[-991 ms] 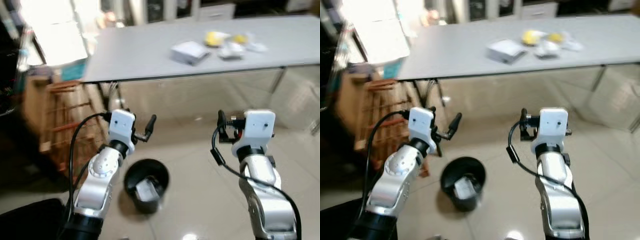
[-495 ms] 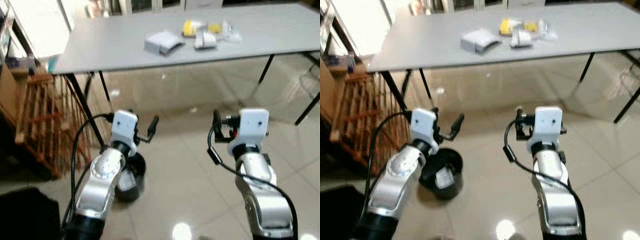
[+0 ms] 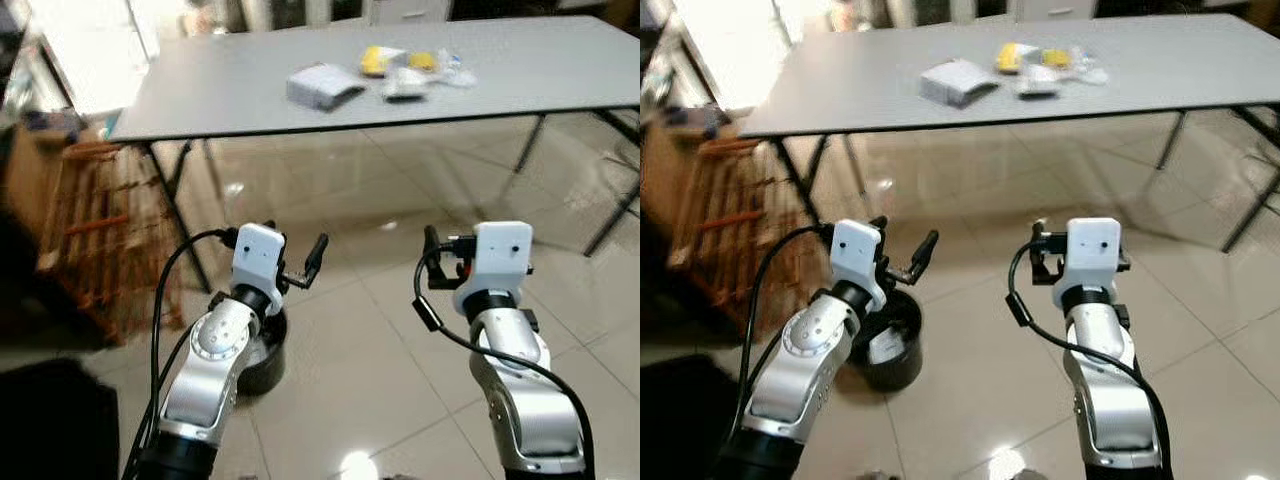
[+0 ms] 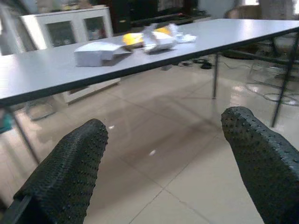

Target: Picking trash to rubbish bin

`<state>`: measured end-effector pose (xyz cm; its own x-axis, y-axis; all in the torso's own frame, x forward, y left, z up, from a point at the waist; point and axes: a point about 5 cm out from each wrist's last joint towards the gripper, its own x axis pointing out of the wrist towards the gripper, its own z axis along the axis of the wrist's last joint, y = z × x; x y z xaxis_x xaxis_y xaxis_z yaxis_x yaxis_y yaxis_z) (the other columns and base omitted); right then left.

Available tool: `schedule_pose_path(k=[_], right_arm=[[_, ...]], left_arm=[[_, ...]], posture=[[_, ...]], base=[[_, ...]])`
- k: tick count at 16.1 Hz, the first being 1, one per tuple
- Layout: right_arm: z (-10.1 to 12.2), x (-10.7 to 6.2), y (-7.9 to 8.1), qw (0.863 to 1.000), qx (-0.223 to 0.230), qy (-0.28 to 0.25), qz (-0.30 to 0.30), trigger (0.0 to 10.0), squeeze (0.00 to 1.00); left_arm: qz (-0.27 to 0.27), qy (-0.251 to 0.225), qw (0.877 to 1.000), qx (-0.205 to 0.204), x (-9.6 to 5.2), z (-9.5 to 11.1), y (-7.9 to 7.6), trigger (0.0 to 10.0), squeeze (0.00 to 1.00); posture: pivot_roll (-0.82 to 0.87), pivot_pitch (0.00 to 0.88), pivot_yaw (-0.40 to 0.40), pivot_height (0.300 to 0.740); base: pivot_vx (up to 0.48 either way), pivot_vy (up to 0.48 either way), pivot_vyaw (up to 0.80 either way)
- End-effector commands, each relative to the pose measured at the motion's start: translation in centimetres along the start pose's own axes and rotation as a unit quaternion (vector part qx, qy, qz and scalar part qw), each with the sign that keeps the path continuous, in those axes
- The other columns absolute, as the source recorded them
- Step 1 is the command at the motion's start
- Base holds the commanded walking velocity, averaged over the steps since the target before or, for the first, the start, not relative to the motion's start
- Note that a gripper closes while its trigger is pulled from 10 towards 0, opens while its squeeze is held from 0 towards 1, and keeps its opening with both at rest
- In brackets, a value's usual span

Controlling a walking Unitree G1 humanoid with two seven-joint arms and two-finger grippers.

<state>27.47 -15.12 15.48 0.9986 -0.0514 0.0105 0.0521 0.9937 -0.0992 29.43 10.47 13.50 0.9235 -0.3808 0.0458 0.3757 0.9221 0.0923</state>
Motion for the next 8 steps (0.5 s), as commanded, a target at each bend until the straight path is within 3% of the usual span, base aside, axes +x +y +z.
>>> schedule_pose_path(k=[1,3,4,8], right_arm=[[0.35,0.29,0.25,1.000,-0.002,-0.006,0.005,10.0,0.36],[0.35,0.34,0.24,1.000,-0.001,-0.006,0.005,10.0,0.32],[0.28,0.33,0.28,1.000,0.001,-0.005,0.005,10.0,0.00],[0.14,0.24,0.39,1.000,0.003,-0.003,0.006,10.0,0.00]], left_arm=[[0.001,-0.006,1.000,0.007,0.04,0.24,0.10,10.0,0.00],[-0.001,-0.005,1.000,0.008,0.04,0.22,0.06,10.0,0.00],[-0.004,-0.005,1.000,0.009,-0.01,0.17,0.00,10.0,0.00],[-0.007,-0.005,1.000,0.008,0.01,0.19,-0.02,10.0,0.00]], posture=[[-0.04,0.089,0.039,0.740],[-0.04,0.085,0.037,0.740],[-0.04,0.084,0.037,0.740],[-0.04,0.085,0.042,0.740]], base=[[0.000,0.000,0.55],[0.000,0.000,0.49],[0.000,-0.386,0.00],[0.000,-0.440,0.00]])
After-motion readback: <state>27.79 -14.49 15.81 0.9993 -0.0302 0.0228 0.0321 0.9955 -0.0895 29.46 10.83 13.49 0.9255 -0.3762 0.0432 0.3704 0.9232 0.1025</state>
